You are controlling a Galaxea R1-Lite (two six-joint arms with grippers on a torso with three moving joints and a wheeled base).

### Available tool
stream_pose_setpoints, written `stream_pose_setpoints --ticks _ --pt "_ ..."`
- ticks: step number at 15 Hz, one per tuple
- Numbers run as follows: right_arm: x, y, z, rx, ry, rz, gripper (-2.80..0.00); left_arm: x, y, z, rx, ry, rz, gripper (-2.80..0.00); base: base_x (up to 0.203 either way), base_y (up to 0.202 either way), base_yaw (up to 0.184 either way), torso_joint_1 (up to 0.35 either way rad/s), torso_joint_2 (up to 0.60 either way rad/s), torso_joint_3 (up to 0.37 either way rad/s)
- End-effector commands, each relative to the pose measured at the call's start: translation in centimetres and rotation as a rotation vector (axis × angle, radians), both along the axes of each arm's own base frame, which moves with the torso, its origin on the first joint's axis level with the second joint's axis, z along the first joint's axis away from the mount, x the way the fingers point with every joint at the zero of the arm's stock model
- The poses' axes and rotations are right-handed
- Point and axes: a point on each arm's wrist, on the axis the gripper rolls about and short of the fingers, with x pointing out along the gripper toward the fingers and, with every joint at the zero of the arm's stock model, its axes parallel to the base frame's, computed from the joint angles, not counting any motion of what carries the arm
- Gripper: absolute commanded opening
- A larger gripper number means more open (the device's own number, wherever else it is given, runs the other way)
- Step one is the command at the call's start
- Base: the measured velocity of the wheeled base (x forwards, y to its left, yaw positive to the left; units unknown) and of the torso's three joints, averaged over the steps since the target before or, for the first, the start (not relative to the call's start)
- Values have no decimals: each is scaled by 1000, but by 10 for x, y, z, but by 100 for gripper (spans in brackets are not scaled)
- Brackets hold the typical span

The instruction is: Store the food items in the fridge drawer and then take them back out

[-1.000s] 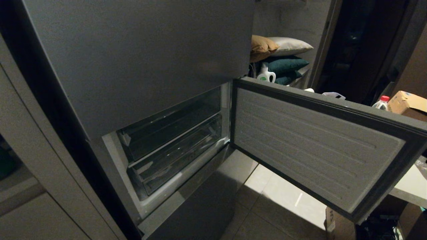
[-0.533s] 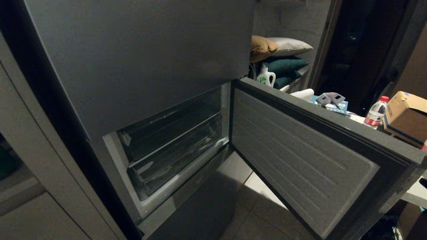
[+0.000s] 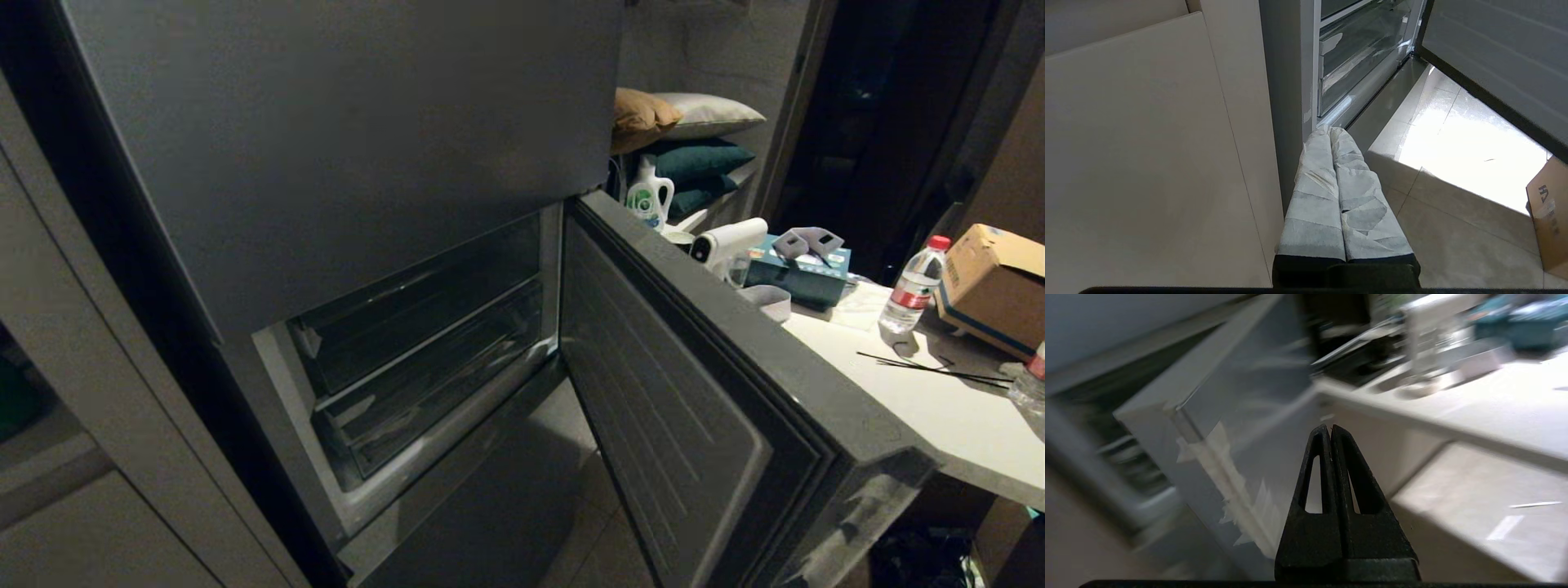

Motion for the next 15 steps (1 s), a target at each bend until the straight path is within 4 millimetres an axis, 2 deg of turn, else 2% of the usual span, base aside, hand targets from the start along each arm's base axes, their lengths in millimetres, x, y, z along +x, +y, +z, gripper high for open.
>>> stream_pose_setpoints --ticks 1,3,7,11,13,15 --pt "4 4 13 32 55 138 -280 0 0 0 0 1 0 -280 0 0 0 0 0 0" --pt "30 15 23 21 195 224 -280 0 0 0 0 1 0 -280 0 0 0 0 0 0" --pt "97 63 22 -65 425 315 -280 0 0 0 1 0 0 -280 0 0 0 0 0 0" --pt "154 107 16 -106 442 364 -280 0 0 0 -1 0 0 -280 0 0 0 0 0 0" --pt "168 121 23 -162 378 493 -280 0 0 0 0 0 0 -280 0 0 0 0 0 0" --pt "179 130 25 -197 355 545 -280 0 0 0 -1 0 0 -280 0 0 0 0 0 0"
